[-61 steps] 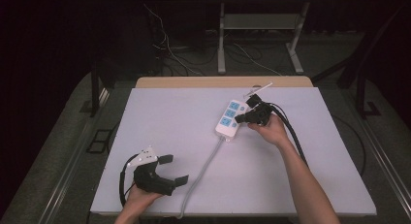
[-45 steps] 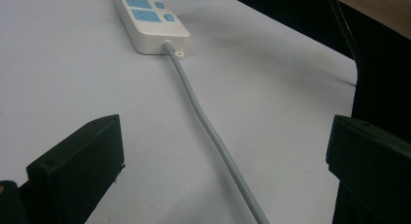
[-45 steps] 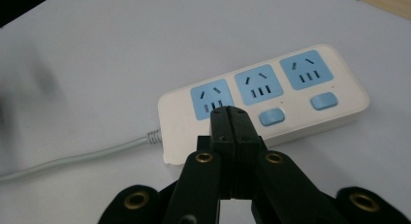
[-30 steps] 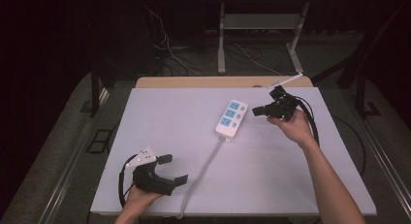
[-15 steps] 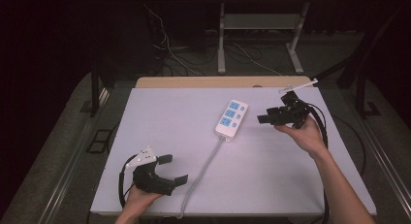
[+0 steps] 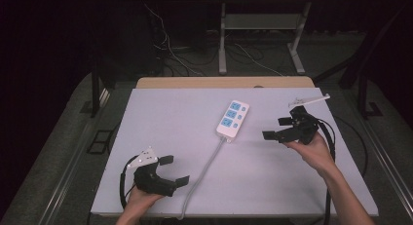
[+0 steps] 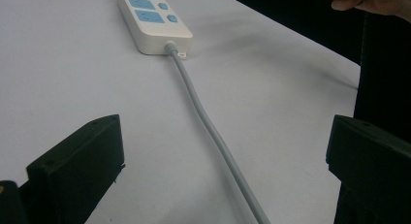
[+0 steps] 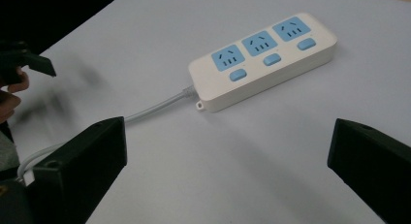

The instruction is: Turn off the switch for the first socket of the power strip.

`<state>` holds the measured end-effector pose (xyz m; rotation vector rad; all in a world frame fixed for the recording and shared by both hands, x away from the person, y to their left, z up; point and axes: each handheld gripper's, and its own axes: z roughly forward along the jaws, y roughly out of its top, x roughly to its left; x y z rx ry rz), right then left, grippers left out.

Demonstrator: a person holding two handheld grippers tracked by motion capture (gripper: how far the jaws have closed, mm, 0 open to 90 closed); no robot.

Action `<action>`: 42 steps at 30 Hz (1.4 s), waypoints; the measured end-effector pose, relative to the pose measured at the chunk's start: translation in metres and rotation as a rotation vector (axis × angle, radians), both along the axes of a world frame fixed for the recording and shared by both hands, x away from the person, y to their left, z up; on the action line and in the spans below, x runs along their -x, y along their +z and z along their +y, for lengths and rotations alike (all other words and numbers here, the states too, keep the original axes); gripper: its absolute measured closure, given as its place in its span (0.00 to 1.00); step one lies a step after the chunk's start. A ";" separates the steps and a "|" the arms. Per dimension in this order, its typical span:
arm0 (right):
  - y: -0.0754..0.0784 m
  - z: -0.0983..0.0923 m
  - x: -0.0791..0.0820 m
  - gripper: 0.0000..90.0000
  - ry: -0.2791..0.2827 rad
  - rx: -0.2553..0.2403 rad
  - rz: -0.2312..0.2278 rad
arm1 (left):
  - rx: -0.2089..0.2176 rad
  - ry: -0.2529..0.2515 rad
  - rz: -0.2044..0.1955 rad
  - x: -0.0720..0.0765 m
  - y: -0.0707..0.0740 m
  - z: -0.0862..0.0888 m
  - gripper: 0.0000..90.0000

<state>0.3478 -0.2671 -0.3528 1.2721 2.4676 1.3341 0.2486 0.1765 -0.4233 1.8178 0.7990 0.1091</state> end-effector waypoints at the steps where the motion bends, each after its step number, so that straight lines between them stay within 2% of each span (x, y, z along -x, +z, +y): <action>1: -0.001 -0.001 0.003 0.00 0.001 -0.008 0.000 | 0.000 0.000 0.000 0.000 0.000 0.000 0.00; 20: -0.033 -0.019 0.046 0.00 -0.007 -0.051 0.010 | -0.004 -0.003 0.002 0.000 0.000 -0.001 0.00; 33: -0.057 -0.028 0.083 0.00 -0.025 -0.094 -0.017 | -0.016 -0.006 0.006 0.000 -0.001 -0.003 0.00; 42: -0.071 -0.028 0.097 0.00 -0.023 -0.081 -0.029 | -0.023 -0.005 0.011 0.000 -0.002 -0.003 0.00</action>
